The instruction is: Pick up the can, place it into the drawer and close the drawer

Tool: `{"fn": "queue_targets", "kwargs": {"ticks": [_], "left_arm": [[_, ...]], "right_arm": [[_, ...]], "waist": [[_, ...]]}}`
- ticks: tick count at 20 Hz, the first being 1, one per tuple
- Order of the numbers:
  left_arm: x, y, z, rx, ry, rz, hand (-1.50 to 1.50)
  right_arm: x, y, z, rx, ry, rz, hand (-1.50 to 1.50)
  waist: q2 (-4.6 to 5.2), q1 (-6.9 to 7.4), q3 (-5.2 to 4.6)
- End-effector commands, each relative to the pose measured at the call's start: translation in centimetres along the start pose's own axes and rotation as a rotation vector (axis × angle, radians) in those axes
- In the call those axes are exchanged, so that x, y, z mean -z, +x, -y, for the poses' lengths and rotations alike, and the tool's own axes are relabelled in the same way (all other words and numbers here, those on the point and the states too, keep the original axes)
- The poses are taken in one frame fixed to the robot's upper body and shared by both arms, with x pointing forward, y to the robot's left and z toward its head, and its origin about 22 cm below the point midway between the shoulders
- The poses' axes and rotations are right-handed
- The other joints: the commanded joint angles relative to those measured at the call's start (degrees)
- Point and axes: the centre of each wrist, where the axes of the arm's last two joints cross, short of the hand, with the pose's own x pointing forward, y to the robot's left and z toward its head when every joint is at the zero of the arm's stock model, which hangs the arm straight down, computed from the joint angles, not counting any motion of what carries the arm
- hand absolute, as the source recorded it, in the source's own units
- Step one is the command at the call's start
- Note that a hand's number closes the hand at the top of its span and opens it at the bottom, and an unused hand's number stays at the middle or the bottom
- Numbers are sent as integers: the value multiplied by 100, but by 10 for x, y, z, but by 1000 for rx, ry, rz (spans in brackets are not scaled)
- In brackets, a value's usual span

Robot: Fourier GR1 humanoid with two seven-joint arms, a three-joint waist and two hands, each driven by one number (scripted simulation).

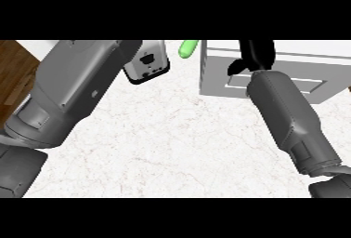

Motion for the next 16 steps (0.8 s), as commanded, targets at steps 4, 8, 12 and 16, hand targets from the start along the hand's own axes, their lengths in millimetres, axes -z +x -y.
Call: {"fn": "queue_targets", "kwargs": {"ticks": [4, 8, 12, 16], "left_arm": [[-9, -4, -9, 7, -36, -16, -150], [-9, -14, -25, -5, -21, 8, -150], [-9, -9, -51, -4, -21, 7, -150], [-17, -13, -46, -9, -42, -4, -150]], "right_arm": [[38, 4, 30, -10, -62, 1, -150], [52, 28, 40, 78, -101, 9, -150], [47, 21, 36, 200, -107, 19, -150], [49, 23, 36, 219, -96, 32, -150]], "waist": [[3, 199, 1], [51, 154, 2], [13, 160, 9], [37, 200, 8]]}}
